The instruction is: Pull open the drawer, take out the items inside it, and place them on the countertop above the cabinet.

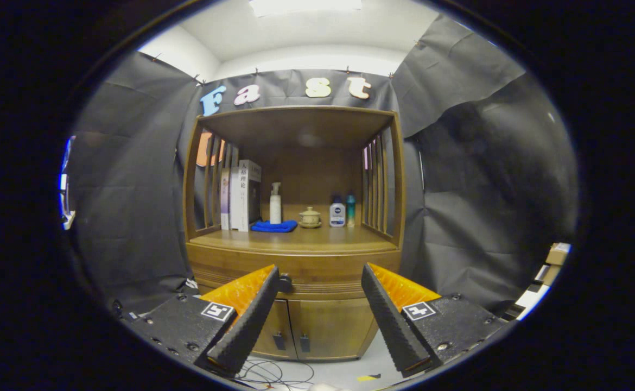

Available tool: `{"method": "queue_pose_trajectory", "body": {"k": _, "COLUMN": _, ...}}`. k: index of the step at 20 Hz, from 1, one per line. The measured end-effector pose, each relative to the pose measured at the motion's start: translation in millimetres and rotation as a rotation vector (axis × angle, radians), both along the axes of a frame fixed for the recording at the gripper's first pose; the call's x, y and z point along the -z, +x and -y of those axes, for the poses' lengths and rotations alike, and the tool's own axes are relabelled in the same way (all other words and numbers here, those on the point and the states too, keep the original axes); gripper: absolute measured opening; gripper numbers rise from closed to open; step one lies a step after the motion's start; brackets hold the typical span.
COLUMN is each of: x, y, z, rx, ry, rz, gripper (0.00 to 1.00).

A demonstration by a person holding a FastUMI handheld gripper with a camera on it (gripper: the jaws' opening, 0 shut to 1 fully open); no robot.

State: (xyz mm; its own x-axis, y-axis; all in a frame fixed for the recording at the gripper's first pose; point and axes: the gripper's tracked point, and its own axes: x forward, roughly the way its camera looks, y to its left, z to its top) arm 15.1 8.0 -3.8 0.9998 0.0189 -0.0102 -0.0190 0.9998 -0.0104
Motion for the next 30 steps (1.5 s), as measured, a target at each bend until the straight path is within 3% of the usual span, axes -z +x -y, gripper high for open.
{"method": "queue_pose_trajectory", "body": {"k": 11, "x": 48.5, "y": 106.5, "z": -53.6, "rx": -0.061, "ry": -0.001, "rz": -0.042, "gripper": 0.98}}
{"method": "queue_pose_trajectory", "body": {"k": 21, "x": 126.0, "y": 194.8, "z": -75.6, "rx": -0.035, "ry": -0.012, "rz": -0.172, "gripper": 0.97}}
{"method": "queue_pose_trajectory", "body": {"k": 24, "x": 133.6, "y": 204.8, "z": -80.6, "rx": -0.035, "ry": -0.006, "rz": -0.193, "gripper": 0.93}}
{"method": "queue_pose_trajectory", "body": {"k": 30, "x": 130.2, "y": 219.9, "z": -70.2, "rx": 0.018, "ry": -0.002, "rz": -0.175, "gripper": 0.64}}
